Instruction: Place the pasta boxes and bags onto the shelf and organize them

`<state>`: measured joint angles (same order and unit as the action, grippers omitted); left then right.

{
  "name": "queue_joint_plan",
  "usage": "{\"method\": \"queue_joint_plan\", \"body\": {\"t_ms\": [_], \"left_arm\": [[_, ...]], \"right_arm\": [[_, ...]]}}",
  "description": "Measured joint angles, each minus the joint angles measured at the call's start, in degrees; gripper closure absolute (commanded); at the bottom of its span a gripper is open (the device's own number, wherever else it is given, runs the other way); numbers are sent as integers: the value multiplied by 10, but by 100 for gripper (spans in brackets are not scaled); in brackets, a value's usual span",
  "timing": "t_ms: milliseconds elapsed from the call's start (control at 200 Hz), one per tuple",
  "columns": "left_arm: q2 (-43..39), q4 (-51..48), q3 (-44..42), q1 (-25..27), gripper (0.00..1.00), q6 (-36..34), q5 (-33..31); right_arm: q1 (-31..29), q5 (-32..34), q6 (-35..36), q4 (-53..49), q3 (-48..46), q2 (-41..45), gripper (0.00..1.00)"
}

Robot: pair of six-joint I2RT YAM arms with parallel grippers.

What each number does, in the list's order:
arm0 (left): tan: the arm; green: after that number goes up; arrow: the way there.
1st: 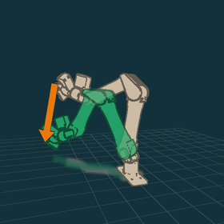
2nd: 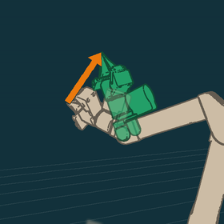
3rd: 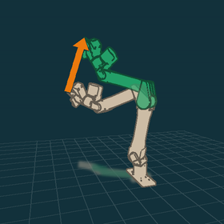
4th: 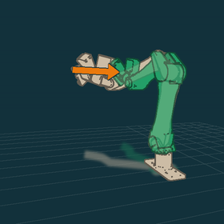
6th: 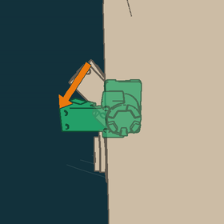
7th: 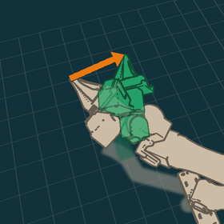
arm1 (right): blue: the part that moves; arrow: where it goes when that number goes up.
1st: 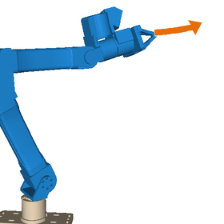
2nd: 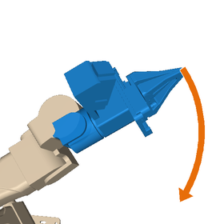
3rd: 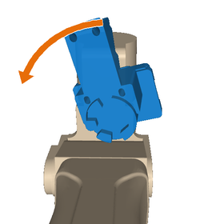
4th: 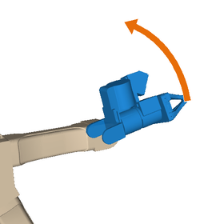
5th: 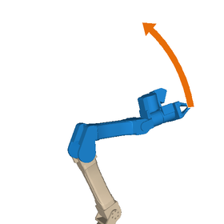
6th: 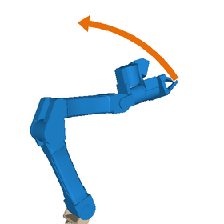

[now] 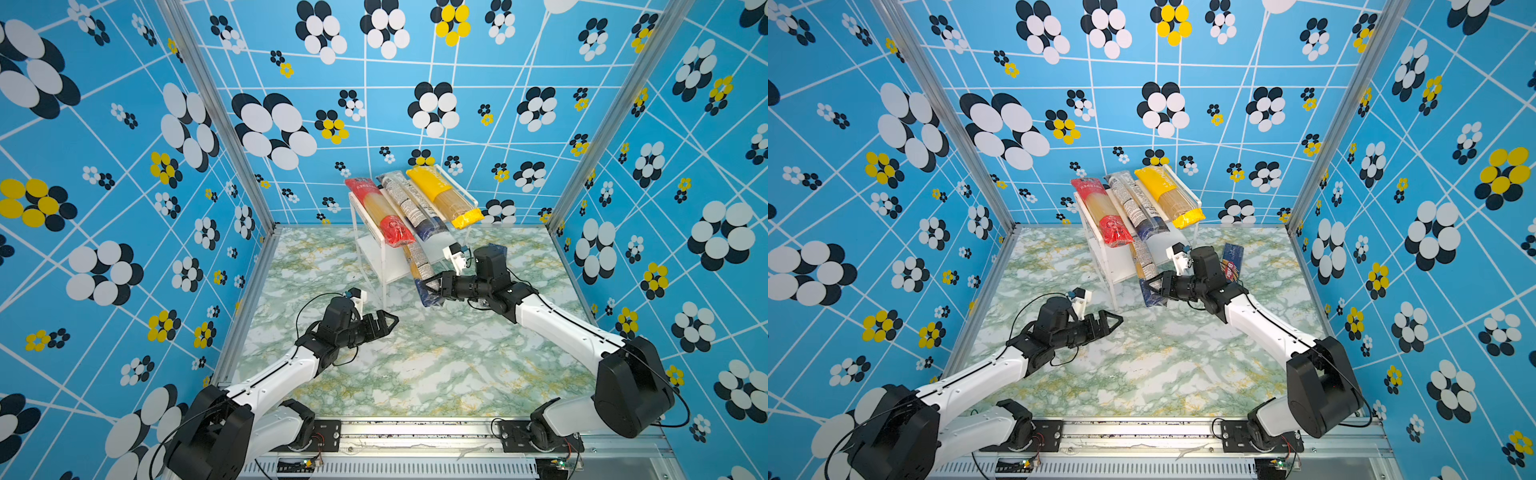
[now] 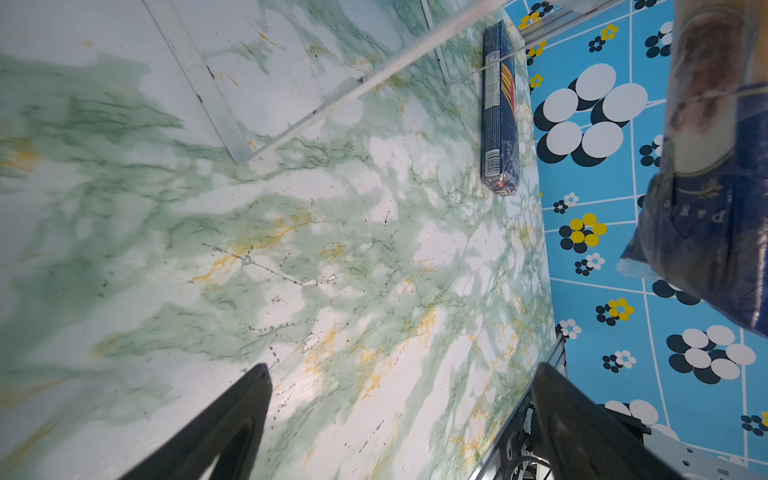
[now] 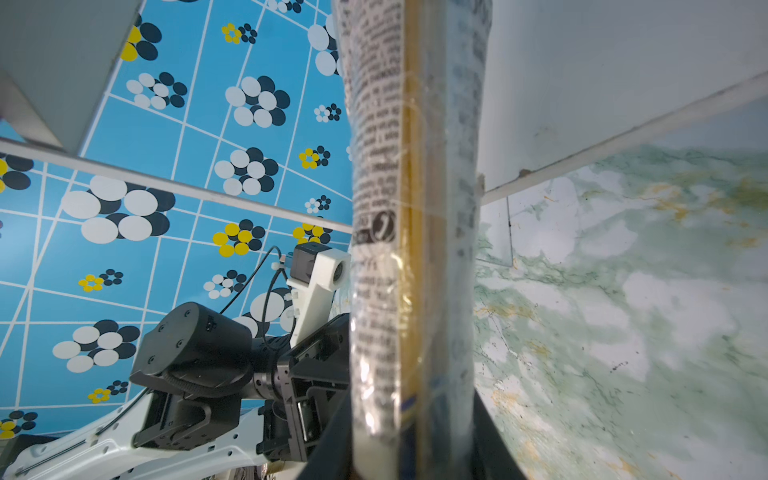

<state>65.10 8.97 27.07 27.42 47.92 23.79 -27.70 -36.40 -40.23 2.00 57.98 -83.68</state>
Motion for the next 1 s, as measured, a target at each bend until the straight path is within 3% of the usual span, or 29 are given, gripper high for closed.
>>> {"method": "queue_joint_plan", "body": {"t_ms": [1000], "left_arm": [[-1,0,-6,-4,1,0,0]], "right_arm": [[-2,-3,-22,56,48,-72,100]]}}
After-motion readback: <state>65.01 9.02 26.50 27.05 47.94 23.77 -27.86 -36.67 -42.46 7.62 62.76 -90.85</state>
